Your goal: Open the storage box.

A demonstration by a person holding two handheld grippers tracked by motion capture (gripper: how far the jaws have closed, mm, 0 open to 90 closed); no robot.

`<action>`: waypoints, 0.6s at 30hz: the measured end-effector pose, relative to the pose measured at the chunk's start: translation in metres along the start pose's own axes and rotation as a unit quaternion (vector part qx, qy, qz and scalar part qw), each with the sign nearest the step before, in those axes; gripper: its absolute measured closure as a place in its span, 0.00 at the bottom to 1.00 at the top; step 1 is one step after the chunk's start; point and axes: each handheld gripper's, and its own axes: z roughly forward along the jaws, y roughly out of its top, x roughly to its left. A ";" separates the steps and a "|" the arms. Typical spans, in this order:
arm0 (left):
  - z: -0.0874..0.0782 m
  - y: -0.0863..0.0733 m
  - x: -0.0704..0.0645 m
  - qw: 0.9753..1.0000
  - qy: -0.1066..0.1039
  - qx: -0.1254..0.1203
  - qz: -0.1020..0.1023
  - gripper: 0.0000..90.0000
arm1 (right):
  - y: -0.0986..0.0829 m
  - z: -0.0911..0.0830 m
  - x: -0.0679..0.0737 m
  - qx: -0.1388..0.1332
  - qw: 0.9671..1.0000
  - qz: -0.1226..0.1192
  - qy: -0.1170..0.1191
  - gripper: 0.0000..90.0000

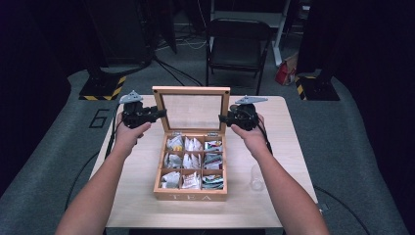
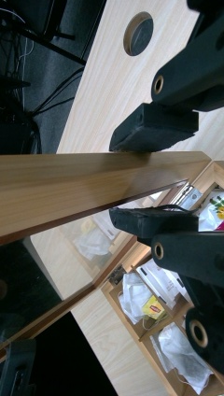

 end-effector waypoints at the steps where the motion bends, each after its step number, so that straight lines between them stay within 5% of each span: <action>1: 0.001 0.000 0.001 1.000 0.000 -0.001 -0.002 0.70 | 0.000 0.001 -0.001 0.000 1.000 -0.002 0.000 0.67; 18: 0.011 0.004 0.009 1.000 0.001 0.001 -0.018 0.69 | -0.009 -0.005 -0.005 0.010 1.000 -0.002 -0.011 0.66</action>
